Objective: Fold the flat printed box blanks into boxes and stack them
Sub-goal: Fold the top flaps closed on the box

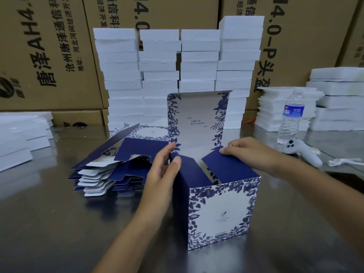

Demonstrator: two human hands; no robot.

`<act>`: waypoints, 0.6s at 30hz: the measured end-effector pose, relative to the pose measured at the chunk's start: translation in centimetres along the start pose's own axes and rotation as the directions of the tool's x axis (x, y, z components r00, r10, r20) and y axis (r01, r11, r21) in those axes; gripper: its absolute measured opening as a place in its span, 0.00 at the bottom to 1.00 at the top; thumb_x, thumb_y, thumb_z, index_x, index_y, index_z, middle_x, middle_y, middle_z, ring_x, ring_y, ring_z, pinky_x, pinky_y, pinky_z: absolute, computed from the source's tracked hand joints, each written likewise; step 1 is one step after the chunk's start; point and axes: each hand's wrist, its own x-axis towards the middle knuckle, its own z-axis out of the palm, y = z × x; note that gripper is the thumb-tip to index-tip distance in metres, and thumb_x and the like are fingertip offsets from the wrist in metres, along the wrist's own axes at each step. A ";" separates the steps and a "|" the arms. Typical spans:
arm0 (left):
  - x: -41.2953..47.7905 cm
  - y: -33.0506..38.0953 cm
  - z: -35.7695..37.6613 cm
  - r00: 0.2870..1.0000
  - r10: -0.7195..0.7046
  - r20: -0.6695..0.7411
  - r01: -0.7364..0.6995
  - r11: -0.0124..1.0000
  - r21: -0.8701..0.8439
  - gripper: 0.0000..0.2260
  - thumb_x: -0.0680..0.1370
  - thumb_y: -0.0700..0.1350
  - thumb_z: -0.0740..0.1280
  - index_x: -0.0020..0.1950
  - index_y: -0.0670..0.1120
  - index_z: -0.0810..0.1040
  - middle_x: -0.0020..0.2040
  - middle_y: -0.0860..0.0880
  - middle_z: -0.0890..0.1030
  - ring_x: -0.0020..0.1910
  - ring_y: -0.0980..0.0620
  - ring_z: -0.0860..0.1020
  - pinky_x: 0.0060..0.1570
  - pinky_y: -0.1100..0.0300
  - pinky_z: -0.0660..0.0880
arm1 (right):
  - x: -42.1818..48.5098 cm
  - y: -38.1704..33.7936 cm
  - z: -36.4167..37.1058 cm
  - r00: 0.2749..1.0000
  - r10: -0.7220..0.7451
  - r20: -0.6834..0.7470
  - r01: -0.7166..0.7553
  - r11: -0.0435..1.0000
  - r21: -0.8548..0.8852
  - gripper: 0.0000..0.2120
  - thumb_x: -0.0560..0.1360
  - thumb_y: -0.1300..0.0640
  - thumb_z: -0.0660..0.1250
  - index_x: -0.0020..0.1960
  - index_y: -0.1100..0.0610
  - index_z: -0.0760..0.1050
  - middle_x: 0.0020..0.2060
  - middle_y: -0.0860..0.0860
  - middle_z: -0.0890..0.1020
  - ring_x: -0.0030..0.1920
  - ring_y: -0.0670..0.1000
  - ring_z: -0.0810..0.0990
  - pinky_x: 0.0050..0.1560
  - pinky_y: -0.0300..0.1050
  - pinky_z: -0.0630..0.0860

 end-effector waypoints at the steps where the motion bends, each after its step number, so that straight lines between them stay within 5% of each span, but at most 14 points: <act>1: 0.0 0.0 0.0 1.000 0.001 0.000 -0.001 1.000 0.004 0.13 0.78 0.49 0.63 0.59 0.65 0.74 0.50 0.75 0.76 0.55 0.75 0.73 0.52 0.71 0.71 | -0.3 0.0 -0.2 1.000 -0.012 0.004 0.012 0.999 -0.031 0.22 0.78 0.51 0.63 0.27 0.54 0.63 0.20 0.44 0.67 0.20 0.42 0.66 0.23 0.30 0.63; 5: -0.1 0.1 0.3 1.000 0.004 0.017 -0.004 1.000 -0.010 0.13 0.78 0.50 0.63 0.60 0.65 0.74 0.51 0.75 0.76 0.56 0.76 0.71 0.49 0.76 0.70 | -0.9 -0.1 -0.8 0.997 -0.073 0.022 0.076 0.986 -0.150 0.22 0.79 0.52 0.63 0.29 0.56 0.61 0.24 0.51 0.63 0.23 0.46 0.61 0.26 0.36 0.60; 8: -0.3 0.2 0.2 1.000 0.005 0.027 -0.004 0.999 -0.035 0.16 0.73 0.56 0.64 0.60 0.66 0.75 0.55 0.74 0.76 0.61 0.73 0.70 0.56 0.72 0.69 | -0.8 -0.3 -0.7 0.996 -0.089 0.013 0.090 0.979 -0.181 0.22 0.79 0.54 0.62 0.30 0.55 0.58 0.26 0.51 0.60 0.23 0.46 0.57 0.27 0.38 0.56; 12: -0.4 0.2 0.0 0.998 -0.009 0.056 0.012 0.998 -0.069 0.20 0.68 0.59 0.66 0.60 0.66 0.77 0.60 0.68 0.77 0.66 0.64 0.70 0.70 0.55 0.65 | -0.6 0.0 -0.2 0.996 -0.080 -0.041 0.074 0.990 -0.123 0.23 0.78 0.56 0.63 0.29 0.54 0.57 0.25 0.50 0.59 0.23 0.46 0.57 0.27 0.38 0.56; 18: -0.2 0.1 -0.2 0.999 0.004 0.044 -0.001 0.997 -0.078 0.23 0.66 0.62 0.68 0.61 0.65 0.77 0.64 0.61 0.77 0.68 0.56 0.71 0.70 0.49 0.64 | -1.4 0.8 0.7 0.997 -0.040 -0.059 0.047 0.992 0.120 0.20 0.77 0.52 0.64 0.29 0.55 0.64 0.26 0.51 0.65 0.25 0.47 0.62 0.31 0.41 0.58</act>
